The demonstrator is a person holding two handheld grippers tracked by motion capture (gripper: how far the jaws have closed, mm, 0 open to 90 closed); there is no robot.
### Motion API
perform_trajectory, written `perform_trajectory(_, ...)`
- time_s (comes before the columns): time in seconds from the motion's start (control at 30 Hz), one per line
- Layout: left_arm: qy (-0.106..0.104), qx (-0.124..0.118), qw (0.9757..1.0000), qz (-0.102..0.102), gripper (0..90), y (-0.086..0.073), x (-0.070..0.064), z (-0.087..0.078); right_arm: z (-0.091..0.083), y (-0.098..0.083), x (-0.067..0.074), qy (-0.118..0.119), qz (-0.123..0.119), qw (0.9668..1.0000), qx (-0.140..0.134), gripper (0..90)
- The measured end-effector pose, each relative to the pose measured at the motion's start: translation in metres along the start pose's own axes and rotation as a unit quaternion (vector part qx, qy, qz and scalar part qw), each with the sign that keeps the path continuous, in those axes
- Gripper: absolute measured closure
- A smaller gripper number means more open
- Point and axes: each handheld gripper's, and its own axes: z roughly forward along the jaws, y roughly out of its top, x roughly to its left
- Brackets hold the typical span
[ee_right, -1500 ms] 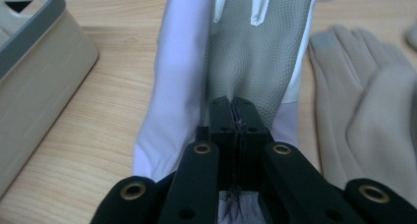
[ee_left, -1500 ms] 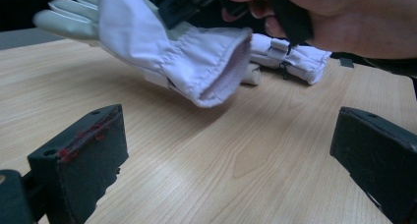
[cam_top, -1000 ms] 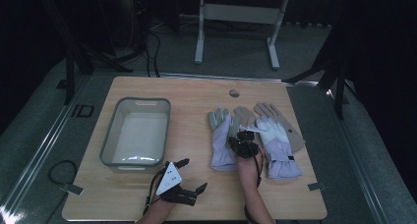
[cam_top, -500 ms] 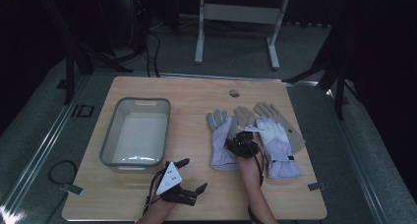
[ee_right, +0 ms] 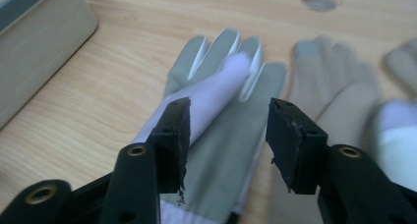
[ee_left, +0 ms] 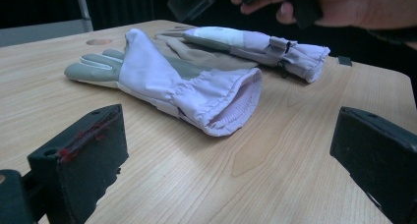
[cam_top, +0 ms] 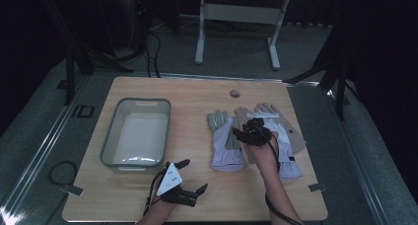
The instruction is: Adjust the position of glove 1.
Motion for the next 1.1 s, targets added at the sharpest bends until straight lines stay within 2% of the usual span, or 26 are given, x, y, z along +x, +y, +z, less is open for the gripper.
perform_trajectory(0.13, 0.0, 0.0, 1.0, -0.002, 0.7, 0.0, 0.0, 0.0, -0.009, 0.002, -0.012, 0.006, -0.001, 1.0, -0.003, 48.2)
perform_trajectory(0.23, 0.0, 0.0, 1.0, -0.002, 0.7, 0.0, 0.0, 0.0, -0.016, 0.0, -0.021, 0.001, -0.007, 1.0, 0.001, 47.3)
perform_trajectory(0.5, 0.0, 0.0, 1.0, -0.004, 0.7, 0.0, 0.001, 0.0, -0.033, -0.011, -0.044, -0.008, -0.019, 0.9998, 0.006, 51.7)
perform_trajectory(0.77, 0.0, 0.001, 1.0, -0.008, 0.7, 0.0, 0.001, 0.0, -0.057, -0.022, -0.078, -0.025, -0.019, 0.9995, -0.001, 53.9)
perform_trajectory(0.93, 0.001, 0.0, 1.0, -0.006, 0.7, 0.0, 0.001, 0.0, -0.07, -0.035, -0.101, -0.036, -0.015, 0.9992, 0.005, 55.4)
perform_trajectory(1.1, 0.002, 0.0, 1.0, -0.004, 0.7, 0.0, 0.001, 0.0, -0.072, -0.053, -0.112, -0.031, -0.019, 0.9991, 0.022, 56.7)
